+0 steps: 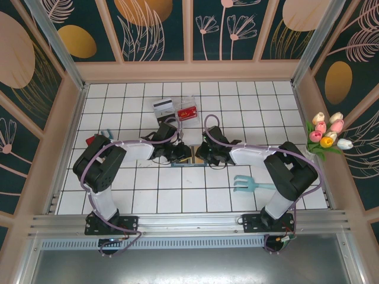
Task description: Take the credit cards out of the card holder
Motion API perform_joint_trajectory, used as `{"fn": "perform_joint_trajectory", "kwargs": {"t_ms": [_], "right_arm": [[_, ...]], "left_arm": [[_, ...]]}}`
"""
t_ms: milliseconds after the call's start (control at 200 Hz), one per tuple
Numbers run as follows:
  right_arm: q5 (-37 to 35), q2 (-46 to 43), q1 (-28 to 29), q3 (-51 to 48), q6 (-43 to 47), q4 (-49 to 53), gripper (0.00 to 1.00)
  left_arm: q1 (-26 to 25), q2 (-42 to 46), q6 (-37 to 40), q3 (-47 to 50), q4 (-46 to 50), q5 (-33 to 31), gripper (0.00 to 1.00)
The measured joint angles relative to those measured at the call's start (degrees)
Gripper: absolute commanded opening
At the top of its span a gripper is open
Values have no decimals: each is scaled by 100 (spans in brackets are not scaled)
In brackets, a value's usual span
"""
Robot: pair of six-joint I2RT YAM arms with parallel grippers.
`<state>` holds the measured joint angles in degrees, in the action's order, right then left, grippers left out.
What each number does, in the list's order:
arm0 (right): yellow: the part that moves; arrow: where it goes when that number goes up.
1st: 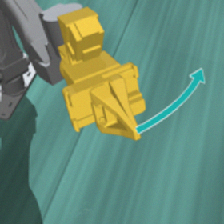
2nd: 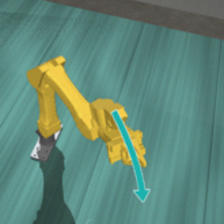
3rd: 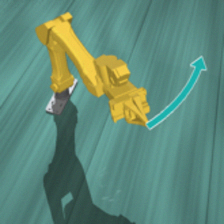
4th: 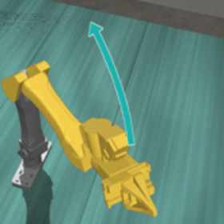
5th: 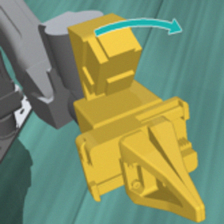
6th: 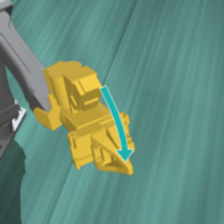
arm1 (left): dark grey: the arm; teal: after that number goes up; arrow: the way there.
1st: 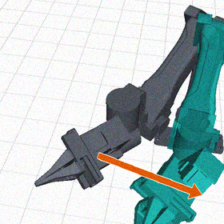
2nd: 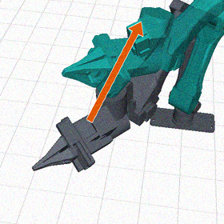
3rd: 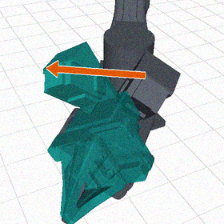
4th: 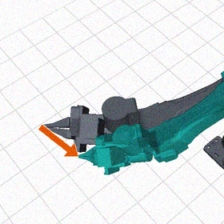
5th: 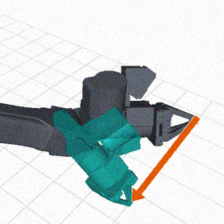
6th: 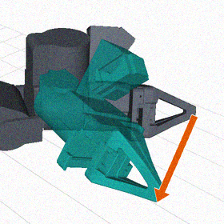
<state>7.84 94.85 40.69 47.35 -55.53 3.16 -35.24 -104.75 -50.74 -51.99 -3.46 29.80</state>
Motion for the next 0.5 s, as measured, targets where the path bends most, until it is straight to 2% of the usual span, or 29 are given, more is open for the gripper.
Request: {"fn": "perform_joint_trajectory", "kwargs": {"t_ms": [260, 500], "right_arm": [[195, 0, -66, -186, -81, -297, 22], [439, -2, -179, -374, -201, -621, 22]], "left_arm": [[0, -85, 4, -116, 144, -26, 18], [0, -144, 4, -208, 247, -22, 19]]}}
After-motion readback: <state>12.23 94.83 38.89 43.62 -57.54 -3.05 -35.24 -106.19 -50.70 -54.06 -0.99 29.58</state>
